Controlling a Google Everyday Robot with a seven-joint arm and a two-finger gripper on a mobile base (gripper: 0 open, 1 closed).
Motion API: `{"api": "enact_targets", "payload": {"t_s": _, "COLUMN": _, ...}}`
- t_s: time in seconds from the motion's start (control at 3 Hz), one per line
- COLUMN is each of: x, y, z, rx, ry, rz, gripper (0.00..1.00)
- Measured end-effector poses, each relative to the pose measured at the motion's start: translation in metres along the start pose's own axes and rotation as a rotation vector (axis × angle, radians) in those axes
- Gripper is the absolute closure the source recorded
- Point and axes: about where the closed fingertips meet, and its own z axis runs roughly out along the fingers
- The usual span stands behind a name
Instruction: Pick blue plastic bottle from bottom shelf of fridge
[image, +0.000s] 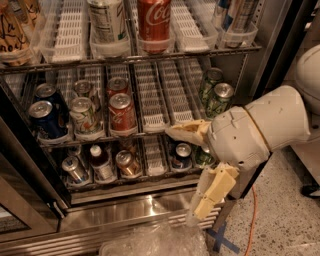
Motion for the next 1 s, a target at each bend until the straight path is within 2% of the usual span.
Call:
{"api": "enact_targets", "payload": {"t_s": 0.33, "x": 0.004, "y": 0.003, "z": 0.026, "rx": -0.035, "ry": -0.092, "rz": -0.008, "gripper": 0.0}}
{"api": "enact_targets", "payload": {"t_s": 0.67, "x": -0.038, "y": 0.008, "z": 0.071, "rx": -0.132, "ry": -0.38, "rz": -0.106, "gripper": 0.0}}
{"api": "enact_targets", "payload": {"t_s": 1.0, "x": -0.074, "y": 0.014, "z": 0.077, "rx": -0.164, "ry": -0.497, "rz": -0.159, "gripper": 0.0}}
